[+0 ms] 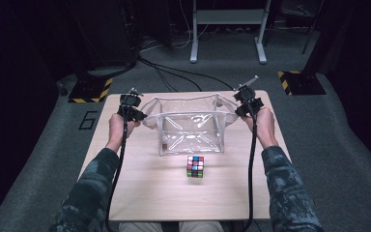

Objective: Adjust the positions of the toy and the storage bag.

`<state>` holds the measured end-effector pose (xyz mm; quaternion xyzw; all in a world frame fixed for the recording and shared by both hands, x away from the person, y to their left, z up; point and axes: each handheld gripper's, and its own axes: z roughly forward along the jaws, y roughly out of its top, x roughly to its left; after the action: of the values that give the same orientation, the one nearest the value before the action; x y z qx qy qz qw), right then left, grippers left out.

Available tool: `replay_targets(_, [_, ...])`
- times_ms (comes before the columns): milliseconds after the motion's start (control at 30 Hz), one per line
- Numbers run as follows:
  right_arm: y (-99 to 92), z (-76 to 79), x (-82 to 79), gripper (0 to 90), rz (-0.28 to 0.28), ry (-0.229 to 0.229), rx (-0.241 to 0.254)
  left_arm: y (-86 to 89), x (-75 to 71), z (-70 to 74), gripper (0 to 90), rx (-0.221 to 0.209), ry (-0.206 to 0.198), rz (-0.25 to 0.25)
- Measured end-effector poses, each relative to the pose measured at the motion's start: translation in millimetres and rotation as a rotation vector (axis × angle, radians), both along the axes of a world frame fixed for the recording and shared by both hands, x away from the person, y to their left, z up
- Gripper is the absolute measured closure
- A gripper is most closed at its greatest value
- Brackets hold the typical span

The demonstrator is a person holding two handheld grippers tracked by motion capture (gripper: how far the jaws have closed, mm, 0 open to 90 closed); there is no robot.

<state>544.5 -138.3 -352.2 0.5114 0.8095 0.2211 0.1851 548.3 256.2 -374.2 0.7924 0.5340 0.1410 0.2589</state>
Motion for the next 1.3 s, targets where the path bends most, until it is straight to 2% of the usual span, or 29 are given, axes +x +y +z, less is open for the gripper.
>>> replay_targets(100, [3.0, -2.3, 2.5, 85.5, -0.002, -0.01, 0.008, 1.1, -0.2, -1.3, 88.3, 0.001, -0.008, 0.007])
replay_targets(167, [4.8, -4.5, 3.5, 84.0, -0.002, -0.009, 0.017, 2.3, -0.6, -1.4, 86.8, 0.019, -0.021, 0.019])
replay_targets(300, [9.4, -7.6, 2.9, 81.1, 0.002, -0.02, 0.032, 4.0, -1.7, -1.8, 79.8, 0.032, -0.037, 0.035])
replay_targets(400, [9.5, -6.0, 2.0, 70.6, -0.009, -0.031, 0.044, 3.2, -2.5, 0.7, 70.7, 0.05, -0.062, 0.037])
replay_targets(467, [8.4, -5.5, 1.6, 58.7, -0.011, -0.038, 0.049, 2.7, -3.4, 2.2, 61.2, 0.063, -0.08, 0.047])
replay_targets(533, [7.8, -5.3, 0.3, 52.4, -0.01, -0.035, 0.077, 2.3, -5.3, 4.5, 50.5, 0.076, -0.101, 0.064])
replay_targets(667, [9.3, -4.8, -2.0, 38.3, 0.002, -0.044, 0.094, 2.2, -8.0, 8.5, 36.6, 0.09, -0.129, 0.073])
replay_targets(833, [14.2, -2.4, -4.6, 23.0, 0.009, -0.061, 0.101, 4.7, -9.2, 11.2, 25.2, 0.073, -0.144, 0.083])
replay_targets(1000, [16.8, 0.0, -7.3, 16.8, 0.01, -0.074, 0.132, 5.2, -8.4, 11.3, 16.6, 0.054, -0.147, 0.096])
replay_targets(1100, [17.2, 0.4, -8.1, 15.2, 0.016, -0.07, 0.152, 5.6, -7.7, 15.3, 12.9, 0.014, -0.16, 0.136])
replay_targets(1233, [18.1, 1.7, -9.1, 12.5, 0.025, -0.068, 0.178, 4.2, -7.4, 20.0, 8.0, -0.009, -0.151, 0.126])
replay_targets(1300, [18.7, 3.0, -10.1, 10.7, 0.038, -0.082, 0.182, 6.5, -8.5, 21.6, 6.5, -0.025, -0.146, 0.124])
